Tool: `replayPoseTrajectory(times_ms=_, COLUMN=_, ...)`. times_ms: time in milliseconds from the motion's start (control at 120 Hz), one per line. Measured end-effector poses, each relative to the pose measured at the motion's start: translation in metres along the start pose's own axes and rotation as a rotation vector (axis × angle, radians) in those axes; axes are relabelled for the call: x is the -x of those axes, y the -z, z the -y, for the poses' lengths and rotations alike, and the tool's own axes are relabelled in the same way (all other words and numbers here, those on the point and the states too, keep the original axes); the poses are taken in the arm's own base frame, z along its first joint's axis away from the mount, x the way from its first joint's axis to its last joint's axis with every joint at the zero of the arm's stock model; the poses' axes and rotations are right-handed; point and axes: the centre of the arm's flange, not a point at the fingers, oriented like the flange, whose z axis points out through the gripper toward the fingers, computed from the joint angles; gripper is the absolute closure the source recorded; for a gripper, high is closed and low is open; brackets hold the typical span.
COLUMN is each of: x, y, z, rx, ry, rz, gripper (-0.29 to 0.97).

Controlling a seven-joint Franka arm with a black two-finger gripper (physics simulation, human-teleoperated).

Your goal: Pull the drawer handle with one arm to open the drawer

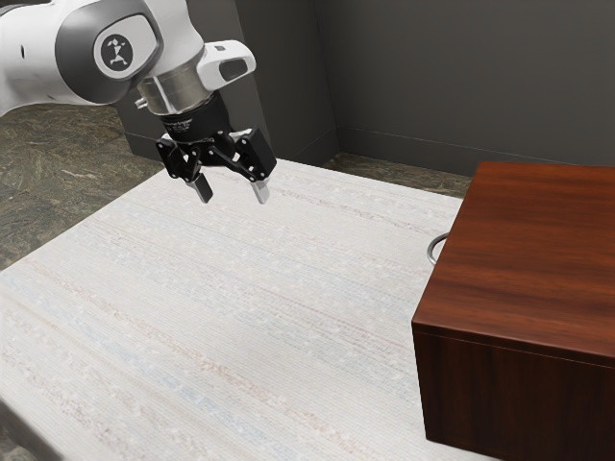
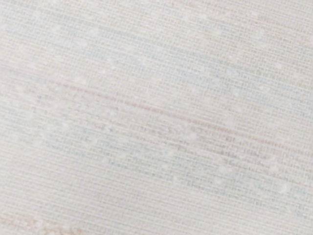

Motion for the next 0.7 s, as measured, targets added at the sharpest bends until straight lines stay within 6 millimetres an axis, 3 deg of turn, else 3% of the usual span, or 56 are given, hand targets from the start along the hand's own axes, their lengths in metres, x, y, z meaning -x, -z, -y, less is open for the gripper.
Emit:
replayPoseTrajectory(times_ms=183, x=0.000, y=0.003, z=0.000, rx=0.002, ry=0.001, rz=-0.005, gripper=0.00)
replayPoseTrajectory(times_ms=217, x=0.000, y=0.017, z=0.000, rx=0.005, ry=0.000, rz=-0.027, gripper=0.00)
replayPoseTrajectory(times_ms=308, x=0.009, y=0.085, z=-0.002, rx=0.022, ry=-0.004, rz=-0.134, gripper=0.00)
replayPoseTrajectory(times_ms=375, x=0.014, y=0.107, z=-0.005, rx=0.029, ry=-0.005, rz=-0.161, gripper=0.00)
replayPoseTrajectory(times_ms=417, x=0.012, y=0.104, z=-0.012, rx=0.030, ry=-0.011, rz=-0.150, gripper=0.00)
replayPoseTrajectory(times_ms=558, x=0.001, y=0.065, z=-0.053, rx=0.031, ry=-0.056, rz=-0.079, gripper=0.00)
replayPoseTrajectory(times_ms=700, x=-0.018, y=0.027, z=-0.060, rx=0.029, ry=-0.031, rz=-0.041, gripper=0.00)
